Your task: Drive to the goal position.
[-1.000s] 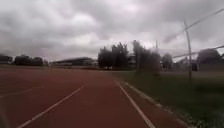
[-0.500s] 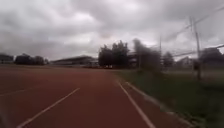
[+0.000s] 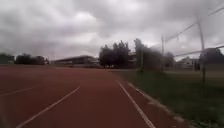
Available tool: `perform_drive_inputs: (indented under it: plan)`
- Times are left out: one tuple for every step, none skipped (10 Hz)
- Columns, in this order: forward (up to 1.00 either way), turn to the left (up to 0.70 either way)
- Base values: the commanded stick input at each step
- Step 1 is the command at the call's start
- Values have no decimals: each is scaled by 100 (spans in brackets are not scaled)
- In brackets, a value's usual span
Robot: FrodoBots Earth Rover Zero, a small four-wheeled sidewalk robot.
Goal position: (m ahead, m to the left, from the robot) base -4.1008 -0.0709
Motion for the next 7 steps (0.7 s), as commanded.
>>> perform_drive_inputs:
  plan:
    - [0,70]
    - [0,70]
    - [0,70]
    - [0,70]
    - [0,70]
    - [0,70]
    - [0,70]
